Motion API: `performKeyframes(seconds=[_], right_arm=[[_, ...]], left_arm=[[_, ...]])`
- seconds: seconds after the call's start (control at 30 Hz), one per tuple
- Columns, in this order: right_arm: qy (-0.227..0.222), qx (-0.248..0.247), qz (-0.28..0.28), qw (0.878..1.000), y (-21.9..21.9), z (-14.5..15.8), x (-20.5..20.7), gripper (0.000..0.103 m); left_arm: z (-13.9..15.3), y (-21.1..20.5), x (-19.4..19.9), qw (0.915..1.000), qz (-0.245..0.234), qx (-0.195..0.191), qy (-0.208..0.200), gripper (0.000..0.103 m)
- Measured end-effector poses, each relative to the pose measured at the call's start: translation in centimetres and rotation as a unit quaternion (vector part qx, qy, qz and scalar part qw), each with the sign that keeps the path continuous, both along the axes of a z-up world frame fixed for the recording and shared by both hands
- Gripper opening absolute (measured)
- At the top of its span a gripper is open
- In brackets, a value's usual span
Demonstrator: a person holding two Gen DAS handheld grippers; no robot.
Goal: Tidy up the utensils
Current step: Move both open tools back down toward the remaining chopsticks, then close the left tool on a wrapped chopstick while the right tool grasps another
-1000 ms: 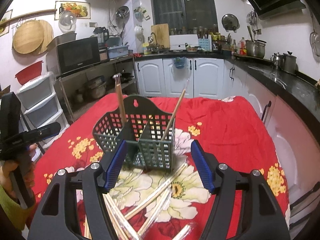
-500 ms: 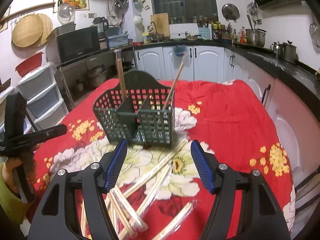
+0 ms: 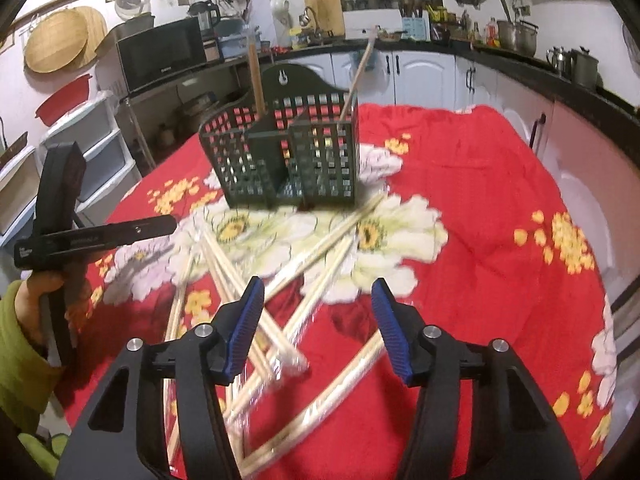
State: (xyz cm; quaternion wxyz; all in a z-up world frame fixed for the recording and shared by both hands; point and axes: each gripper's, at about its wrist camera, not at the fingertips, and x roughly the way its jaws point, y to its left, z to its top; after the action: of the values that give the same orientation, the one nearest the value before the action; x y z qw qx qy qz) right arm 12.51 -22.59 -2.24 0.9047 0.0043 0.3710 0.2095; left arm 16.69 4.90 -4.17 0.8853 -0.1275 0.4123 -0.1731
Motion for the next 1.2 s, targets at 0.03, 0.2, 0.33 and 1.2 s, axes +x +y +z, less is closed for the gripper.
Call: performKeyframes(seconds=[0.03, 0.2, 0.33, 1.2], right_arm=[[0.004, 0.001, -0.001, 1.0, 0.0, -0.2, -0.1, 0.049], [0.023, 0.011, -0.008, 1.0, -0.3, -1.4, -0.6, 0.042], [0.031, 0.015, -0.005, 0.999, -0.2, -1.9, -0.9, 0.039], [0.068, 0.027, 0.021, 0.997, 1.0, -3.5, -0.9, 0.017]], left_arm=[[-0.4, -0.2, 0.1, 1.0, -0.004, 0.005, 0.004, 0.059], [-1.9, -0.8, 0.8, 0.9994, -0.011, 0.021, 0.025, 0.053], [-2.5, -0.6, 1.3, 0.9993, -0.008, 0.024, 0.029, 0.047], [-3.1, 1.3, 2.2, 0.9996, 0.0, 0.001, 0.029, 0.007]])
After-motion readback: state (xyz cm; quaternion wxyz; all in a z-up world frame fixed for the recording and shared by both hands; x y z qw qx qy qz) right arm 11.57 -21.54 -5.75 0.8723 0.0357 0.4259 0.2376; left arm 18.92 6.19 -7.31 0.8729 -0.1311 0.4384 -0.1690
